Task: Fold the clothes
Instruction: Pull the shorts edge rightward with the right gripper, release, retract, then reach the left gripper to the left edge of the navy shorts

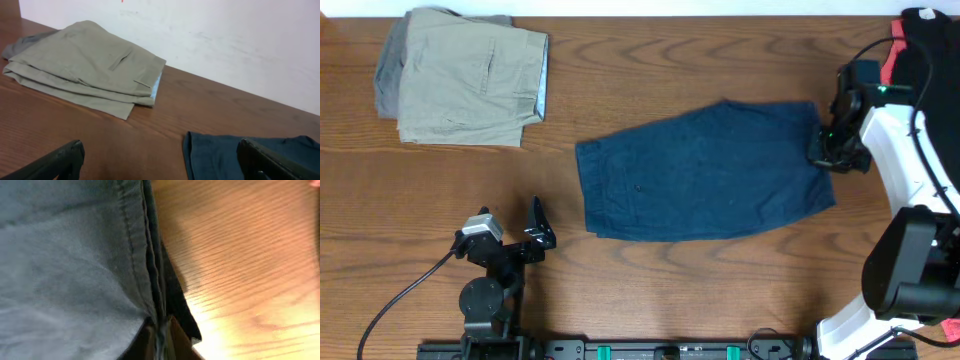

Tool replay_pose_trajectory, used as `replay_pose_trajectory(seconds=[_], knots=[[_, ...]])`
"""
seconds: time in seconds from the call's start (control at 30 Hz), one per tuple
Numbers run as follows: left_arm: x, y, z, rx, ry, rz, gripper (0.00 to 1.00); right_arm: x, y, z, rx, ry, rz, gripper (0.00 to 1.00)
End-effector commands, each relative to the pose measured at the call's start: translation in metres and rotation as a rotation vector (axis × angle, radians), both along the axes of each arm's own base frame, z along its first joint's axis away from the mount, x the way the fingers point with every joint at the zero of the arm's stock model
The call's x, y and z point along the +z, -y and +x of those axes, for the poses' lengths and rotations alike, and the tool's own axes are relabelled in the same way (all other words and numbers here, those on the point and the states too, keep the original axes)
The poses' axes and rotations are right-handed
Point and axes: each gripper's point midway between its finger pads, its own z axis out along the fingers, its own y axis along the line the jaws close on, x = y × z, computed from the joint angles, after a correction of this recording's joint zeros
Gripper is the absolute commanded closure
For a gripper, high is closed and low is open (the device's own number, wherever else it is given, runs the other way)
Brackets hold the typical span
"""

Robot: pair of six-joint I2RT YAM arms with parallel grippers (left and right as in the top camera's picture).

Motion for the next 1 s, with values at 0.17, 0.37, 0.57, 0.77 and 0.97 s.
replay_pose_trajectory(seconds=[0.17, 0.37, 0.57, 0.77, 0.97], knots=[[-0.018, -0.005, 0.000, 0.027, -0.044, 0.012, 0.02, 0.008, 0.001, -0.007, 0.003, -0.031, 0.011, 0.29], [-0.018, -0.005, 0.000, 0.027, -0.044, 0.012, 0.02, 0.009, 0.000, -0.008, 0.004, -0.033, 0.014, 0.01], [-0.018, -0.005, 0.000, 0.028, -0.044, 0.012, 0.02, 0.028, 0.021, 0.038, -0.022, 0.156, -0.054, 0.01], [-0.018, -0.005, 0.000, 0.027, -0.044, 0.012, 0.02, 0.051, 0.071, 0.077, -0.112, 0.351, -0.211, 0.01], [-0.018, -0.005, 0.000, 0.027, -0.044, 0.012, 0.02, 0.052, 0.100, 0.066, -0.176, 0.331, -0.259, 0.01]])
